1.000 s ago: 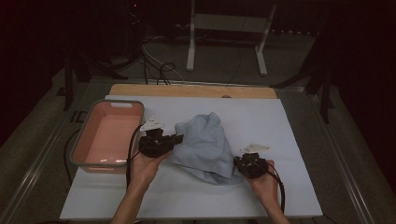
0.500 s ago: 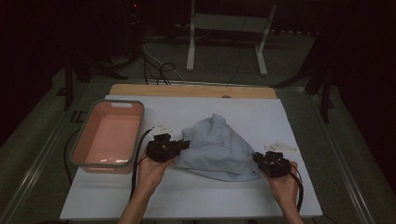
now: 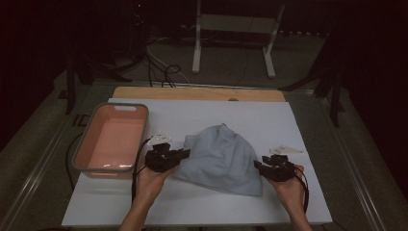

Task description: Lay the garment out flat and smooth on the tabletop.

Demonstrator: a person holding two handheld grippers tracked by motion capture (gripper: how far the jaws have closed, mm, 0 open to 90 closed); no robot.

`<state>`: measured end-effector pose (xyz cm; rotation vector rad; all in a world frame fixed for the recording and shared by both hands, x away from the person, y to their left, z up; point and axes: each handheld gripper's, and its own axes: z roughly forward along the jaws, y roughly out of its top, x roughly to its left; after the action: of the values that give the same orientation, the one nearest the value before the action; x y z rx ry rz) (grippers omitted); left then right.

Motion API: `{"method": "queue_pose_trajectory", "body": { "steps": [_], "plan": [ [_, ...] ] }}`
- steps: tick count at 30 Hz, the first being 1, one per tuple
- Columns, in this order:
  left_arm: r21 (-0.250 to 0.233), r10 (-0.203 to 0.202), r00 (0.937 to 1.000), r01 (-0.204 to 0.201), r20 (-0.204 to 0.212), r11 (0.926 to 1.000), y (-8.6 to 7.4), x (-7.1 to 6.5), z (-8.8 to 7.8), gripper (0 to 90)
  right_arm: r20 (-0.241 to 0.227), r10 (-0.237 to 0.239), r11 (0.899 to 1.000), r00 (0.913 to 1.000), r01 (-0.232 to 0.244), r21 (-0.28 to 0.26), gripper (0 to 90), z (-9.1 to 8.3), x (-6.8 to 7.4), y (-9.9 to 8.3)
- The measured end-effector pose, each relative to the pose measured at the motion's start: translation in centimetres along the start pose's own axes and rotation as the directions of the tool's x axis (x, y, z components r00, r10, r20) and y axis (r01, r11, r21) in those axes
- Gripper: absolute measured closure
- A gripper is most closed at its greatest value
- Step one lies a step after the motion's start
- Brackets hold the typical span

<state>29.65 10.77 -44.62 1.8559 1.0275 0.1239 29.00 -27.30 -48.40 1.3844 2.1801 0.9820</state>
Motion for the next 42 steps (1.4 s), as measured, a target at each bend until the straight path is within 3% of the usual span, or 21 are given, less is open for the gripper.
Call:
{"method": "queue_pose_trajectory", "body": {
  "steps": [11,12,17,18,21,32,36,42],
  "plan": [
    [0.013,-0.006,1.0,0.006,-0.003,0.9999,-0.7,0.3,-0.2,87.1,0.054,0.038,0.998,0.9978,-0.041,0.055,53.7,2.5,-0.8,0.2],
    [0.019,-0.005,1.0,0.005,-0.004,0.9998,-0.9,0.4,-0.2,87.1,0.037,0.047,0.996,0.9982,-0.049,0.073,58.8,2.9,-0.8,0.1],
    [0.019,-0.013,0.9999,0.013,-0.005,0.9997,-1.2,0.6,-0.2,87.1,0.02,0.036,0.995,0.9992,-0.037,0.091,66.9,3.2,-0.6,0.0],
    [0.02,-0.013,0.9999,0.013,-0.006,0.9997,-1.3,0.6,-0.2,87.1,-0.002,0.036,0.995,0.9993,-0.036,0.097,77.9,3.3,-0.6,0.0],
    [0.024,-0.011,0.9999,0.011,-0.011,0.9997,-1.5,0.7,-0.3,87.1,-0.011,0.024,0.996,0.9996,-0.023,0.091,86.1,3.1,-0.5,0.1],
    [0.039,-0.015,0.9997,0.015,-0.021,0.9991,-2.2,1.1,-0.7,87.1,-0.016,0.01,0.998,0.9998,-0.009,0.057,88.1,1.0,-0.4,-0.1],
    [0.068,-0.025,0.9993,0.027,-0.028,0.9973,-3.0,1.3,-0.7,87.1,-0.01,0.012,0.998,0.9999,-0.012,0.057,88.5,0.0,-0.5,-0.7],
    [0.087,-0.029,0.9995,0.03,-0.012,0.9958,-3.7,1.0,-1.0,86.6,-0.001,-0.001,0.998,1.0,0.001,0.059,88.5,-0.8,-0.4,-1.0]
  ]
}}
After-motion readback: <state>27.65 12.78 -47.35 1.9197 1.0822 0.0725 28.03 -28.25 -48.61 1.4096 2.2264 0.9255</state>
